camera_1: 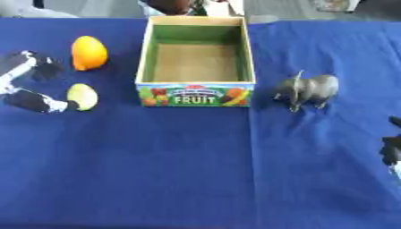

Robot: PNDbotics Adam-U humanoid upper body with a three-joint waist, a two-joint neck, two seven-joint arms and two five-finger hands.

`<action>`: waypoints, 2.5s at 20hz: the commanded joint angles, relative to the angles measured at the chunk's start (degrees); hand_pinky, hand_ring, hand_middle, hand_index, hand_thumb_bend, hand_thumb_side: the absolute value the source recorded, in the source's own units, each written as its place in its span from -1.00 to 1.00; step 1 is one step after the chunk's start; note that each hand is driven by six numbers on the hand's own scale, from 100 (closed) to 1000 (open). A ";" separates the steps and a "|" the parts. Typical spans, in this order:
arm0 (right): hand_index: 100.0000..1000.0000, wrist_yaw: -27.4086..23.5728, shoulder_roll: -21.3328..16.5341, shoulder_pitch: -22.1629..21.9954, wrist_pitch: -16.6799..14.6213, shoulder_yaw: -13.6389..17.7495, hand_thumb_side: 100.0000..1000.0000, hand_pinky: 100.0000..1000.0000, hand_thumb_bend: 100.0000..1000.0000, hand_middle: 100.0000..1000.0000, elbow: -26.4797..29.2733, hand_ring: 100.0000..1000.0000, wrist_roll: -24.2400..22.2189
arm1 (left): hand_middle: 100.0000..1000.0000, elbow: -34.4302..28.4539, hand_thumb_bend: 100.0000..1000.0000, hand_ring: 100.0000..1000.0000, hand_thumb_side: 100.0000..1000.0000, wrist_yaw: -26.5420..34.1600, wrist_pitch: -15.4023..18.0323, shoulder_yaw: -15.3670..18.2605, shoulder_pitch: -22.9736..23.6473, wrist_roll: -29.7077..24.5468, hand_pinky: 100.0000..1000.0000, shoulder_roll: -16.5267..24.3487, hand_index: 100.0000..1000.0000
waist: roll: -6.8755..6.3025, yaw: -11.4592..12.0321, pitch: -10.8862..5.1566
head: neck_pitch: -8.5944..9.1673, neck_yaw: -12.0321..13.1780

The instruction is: Pick up objects on the table and place them in the box.

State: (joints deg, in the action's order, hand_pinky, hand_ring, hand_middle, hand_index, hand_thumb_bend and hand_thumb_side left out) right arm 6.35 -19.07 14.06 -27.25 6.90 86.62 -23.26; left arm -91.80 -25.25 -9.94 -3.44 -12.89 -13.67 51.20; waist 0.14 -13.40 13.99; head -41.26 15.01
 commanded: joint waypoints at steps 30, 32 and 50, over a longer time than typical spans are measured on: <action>-0.20 -0.64 -1.30 0.62 -0.43 -0.80 -0.13 0.56 -1.00 -0.16 0.83 1.00 -0.85 | -0.84 -2.21 -1.00 -0.55 -0.66 -0.94 0.44 -4.05 -18.22 6.35 -0.15 0.76 -0.36 | 0.01 -1.69 -1.15 | 0.60 1.42; -0.20 -0.73 -1.23 0.94 -0.55 -1.11 -0.13 0.56 -1.00 -0.16 0.88 1.00 -1.13 | -0.83 -0.97 -1.00 -0.54 -0.66 -1.48 1.50 -5.45 -21.35 5.40 -0.14 -0.14 -0.35 | -0.06 -2.36 -0.88 | 0.75 1.92; -0.20 -1.75 0.61 4.44 -0.71 -3.17 -0.10 0.56 -1.00 -0.16 1.46 1.00 -3.84 | -0.61 18.52 -0.91 -0.35 -0.61 -9.96 12.00 -12.12 -35.25 -0.10 -0.01 -12.94 -0.17 | -1.00 -8.91 1.91 | 3.27 4.84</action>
State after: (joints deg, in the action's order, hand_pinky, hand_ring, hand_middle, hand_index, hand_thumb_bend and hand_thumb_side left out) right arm 4.95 -17.81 17.72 -27.84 3.60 86.77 -26.81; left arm -73.37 -34.87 1.46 -15.73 -46.89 -13.55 37.78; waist -0.98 -22.31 16.85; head -38.70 19.61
